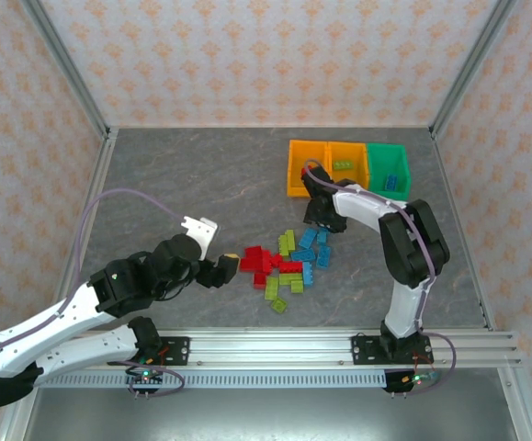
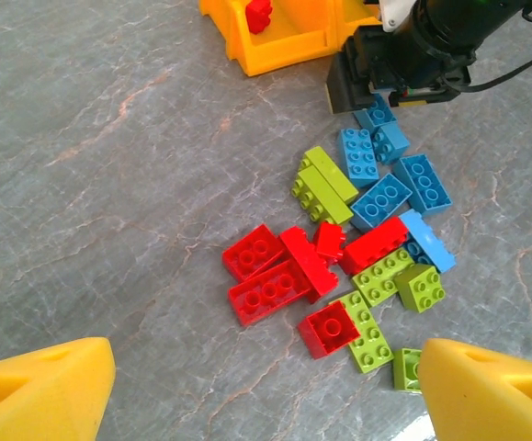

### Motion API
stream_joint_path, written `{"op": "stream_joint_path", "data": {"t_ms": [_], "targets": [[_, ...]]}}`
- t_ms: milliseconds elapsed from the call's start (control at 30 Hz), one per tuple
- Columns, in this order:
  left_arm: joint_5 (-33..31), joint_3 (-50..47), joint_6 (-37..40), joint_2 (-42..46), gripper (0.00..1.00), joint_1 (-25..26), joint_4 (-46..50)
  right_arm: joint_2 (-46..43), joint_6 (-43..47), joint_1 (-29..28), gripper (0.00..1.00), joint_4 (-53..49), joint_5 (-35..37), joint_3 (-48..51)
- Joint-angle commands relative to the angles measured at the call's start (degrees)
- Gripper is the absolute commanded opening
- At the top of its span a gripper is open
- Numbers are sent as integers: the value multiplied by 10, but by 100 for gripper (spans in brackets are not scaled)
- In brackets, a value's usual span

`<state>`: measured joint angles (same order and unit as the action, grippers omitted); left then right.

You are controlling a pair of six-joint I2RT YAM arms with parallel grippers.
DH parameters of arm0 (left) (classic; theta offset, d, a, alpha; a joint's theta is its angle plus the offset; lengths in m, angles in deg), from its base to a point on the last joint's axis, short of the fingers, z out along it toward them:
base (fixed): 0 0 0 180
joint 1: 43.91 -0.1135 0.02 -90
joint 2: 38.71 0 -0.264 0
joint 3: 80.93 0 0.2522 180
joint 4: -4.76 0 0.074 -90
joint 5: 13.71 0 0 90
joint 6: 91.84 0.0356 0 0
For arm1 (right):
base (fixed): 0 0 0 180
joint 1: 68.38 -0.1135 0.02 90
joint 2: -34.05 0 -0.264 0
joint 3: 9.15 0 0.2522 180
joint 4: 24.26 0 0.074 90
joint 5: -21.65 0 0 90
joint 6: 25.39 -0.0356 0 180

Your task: Sort the legos into containers by color

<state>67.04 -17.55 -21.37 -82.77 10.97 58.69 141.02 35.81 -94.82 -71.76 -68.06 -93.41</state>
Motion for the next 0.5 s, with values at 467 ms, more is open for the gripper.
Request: {"op": "stream_joint_path", "data": {"t_ms": [467], "targets": [[157,-32,65,-10,94,2,-133,-260,-33,9,25,43,109,127]]}}
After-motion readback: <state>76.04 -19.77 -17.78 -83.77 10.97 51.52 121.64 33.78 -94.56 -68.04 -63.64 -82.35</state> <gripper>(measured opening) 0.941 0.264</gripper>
